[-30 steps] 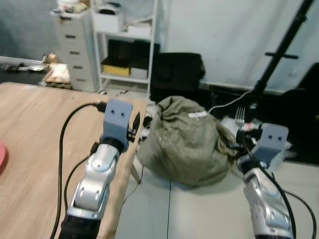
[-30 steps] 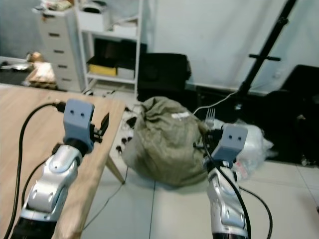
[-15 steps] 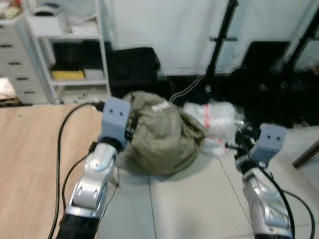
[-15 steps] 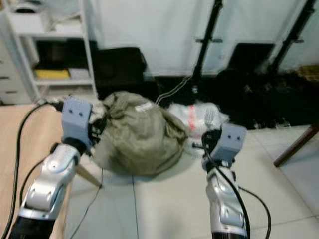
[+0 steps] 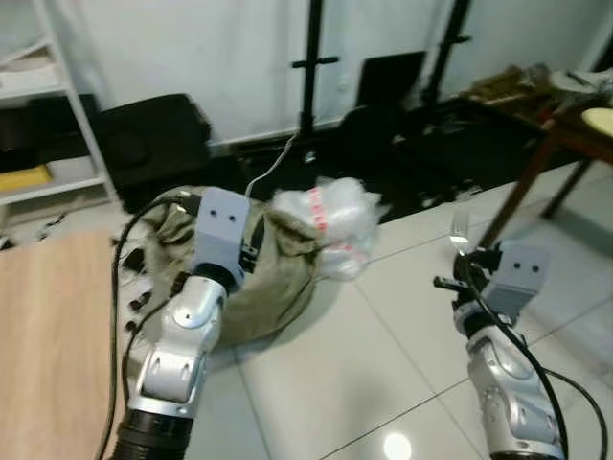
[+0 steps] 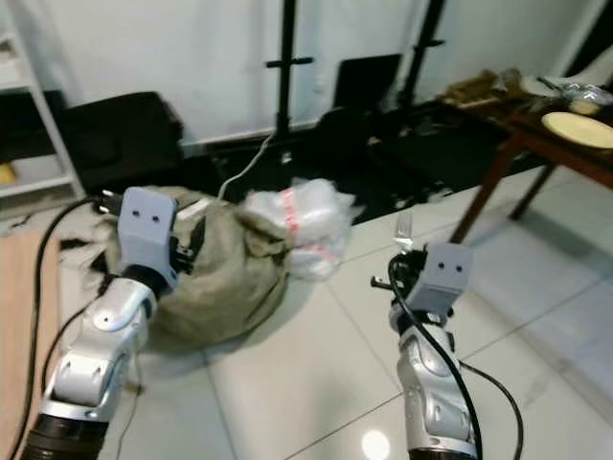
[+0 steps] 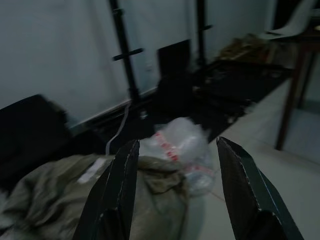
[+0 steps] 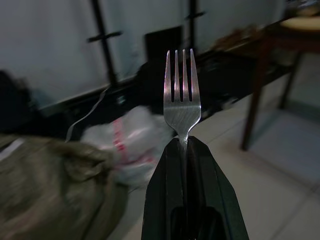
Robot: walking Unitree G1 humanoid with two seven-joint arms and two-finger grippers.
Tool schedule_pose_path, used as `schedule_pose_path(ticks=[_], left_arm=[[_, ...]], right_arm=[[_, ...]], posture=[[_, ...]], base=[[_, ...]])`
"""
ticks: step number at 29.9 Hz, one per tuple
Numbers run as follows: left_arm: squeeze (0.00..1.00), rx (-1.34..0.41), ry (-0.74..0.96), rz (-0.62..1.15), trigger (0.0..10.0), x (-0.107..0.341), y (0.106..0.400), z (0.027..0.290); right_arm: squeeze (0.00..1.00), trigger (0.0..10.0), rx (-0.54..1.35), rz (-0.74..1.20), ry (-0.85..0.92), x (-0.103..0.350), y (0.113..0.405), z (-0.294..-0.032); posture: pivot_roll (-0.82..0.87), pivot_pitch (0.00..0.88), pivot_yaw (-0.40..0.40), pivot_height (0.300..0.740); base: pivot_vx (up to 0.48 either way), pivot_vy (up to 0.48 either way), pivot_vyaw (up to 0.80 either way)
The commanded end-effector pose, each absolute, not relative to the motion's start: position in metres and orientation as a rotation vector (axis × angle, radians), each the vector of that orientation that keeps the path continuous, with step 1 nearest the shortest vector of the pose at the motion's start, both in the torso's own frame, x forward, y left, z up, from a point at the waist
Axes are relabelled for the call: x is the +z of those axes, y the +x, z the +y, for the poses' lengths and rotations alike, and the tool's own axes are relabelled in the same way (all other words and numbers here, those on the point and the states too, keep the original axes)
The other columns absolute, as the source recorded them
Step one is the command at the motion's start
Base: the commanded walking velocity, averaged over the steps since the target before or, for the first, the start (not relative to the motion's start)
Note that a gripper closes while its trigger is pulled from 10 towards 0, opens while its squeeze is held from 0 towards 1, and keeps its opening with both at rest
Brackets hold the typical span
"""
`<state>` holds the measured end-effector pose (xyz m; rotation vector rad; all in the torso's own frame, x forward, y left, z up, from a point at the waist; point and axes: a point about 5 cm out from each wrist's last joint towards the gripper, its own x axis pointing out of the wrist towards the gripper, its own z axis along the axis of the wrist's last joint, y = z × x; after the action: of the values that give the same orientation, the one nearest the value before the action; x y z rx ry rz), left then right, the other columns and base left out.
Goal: Setting the table
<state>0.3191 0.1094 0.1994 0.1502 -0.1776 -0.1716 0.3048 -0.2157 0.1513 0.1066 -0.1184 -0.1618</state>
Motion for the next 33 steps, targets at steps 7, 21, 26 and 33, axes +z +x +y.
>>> schedule_pose_path(ticks=[7, 21, 26, 33], left_arm=[[0.0, -0.247, 0.068, -0.128, 10.0, 0.193, 0.316, 0.1052], [0.0, -0.28, 0.047, -0.121, 10.0, 0.189, 0.31, 0.1078], [0.0, -0.27, 0.114, -0.149, 10.0, 0.1904, 0.3106, 0.1065], [0.0, -0.289, 0.128, -0.168, 10.0, 0.1933, 0.3103, 0.1035]], right_arm=[[0.0, 10.0, -0.168, -0.108, 0.11, 0.1472, 0.3028, -0.2158], [0.0, 10.0, -0.164, -0.104, 0.11, 0.1462, 0.3014, -0.2149], [0.0, 10.0, -0.16, -0.102, 0.112, 0.1459, 0.3014, -0.2141], [0.0, 10.0, -0.162, -0.102, 0.114, 0.1458, 0.3009, -0.2139]], posture=[[-0.07, 0.0, 0.044, 0.74], [-0.07, 0.0, 0.042, 0.74], [-0.07, 0.0, 0.042, 0.74], [-0.07, 0.0, 0.043, 0.74]], base=[[0.0, 0.0, -0.79], [0.0, 0.0, -0.78], [0.0, 0.0, -0.78], [0.0, 0.0, -0.78]])
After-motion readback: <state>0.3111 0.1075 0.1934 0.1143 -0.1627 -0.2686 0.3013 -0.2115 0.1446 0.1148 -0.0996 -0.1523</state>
